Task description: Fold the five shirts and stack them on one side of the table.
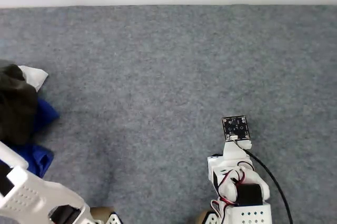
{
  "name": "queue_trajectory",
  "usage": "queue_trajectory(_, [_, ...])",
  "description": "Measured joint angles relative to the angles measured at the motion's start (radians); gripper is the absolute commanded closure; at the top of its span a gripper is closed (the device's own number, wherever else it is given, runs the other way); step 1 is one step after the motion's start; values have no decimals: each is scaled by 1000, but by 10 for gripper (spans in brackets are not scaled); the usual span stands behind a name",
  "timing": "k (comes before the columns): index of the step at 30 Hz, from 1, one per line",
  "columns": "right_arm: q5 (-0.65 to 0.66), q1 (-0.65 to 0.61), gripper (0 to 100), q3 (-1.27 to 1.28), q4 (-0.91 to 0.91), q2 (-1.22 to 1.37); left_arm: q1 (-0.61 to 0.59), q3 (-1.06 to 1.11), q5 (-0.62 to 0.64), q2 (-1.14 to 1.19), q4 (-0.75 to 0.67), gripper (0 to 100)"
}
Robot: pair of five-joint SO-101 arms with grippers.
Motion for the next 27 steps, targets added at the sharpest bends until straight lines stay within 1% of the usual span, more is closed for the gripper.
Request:
queue_trajectory(5, [0, 0, 988, 0, 0, 0, -9, 3, -8, -2, 0, 695])
queue_trajectory(8, [0, 0, 988, 0, 0, 0, -8, 3, -52, -2, 0, 695])
queue_trajectory(12, [0, 0, 988, 0, 0, 0, 17, 17, -74, -2, 0, 695])
queue_trajectory(15, [0, 0, 988, 0, 0, 0, 49, 100, -137, -2, 0, 705])
queue_trajectory(19, [0, 0, 988, 0, 0, 0, 83, 281, -232, -2, 0, 750])
queue_trajectory(22, [0, 0, 988, 0, 0, 0, 94, 422, -302, -2, 0, 761])
queue_trajectory(25, [0, 0, 988, 0, 0, 0, 92, 506, -336, -2, -3, 761])
queue_trajectory(27, [0, 0, 988, 0, 0, 0, 92, 525, -341, -2, -12, 761])
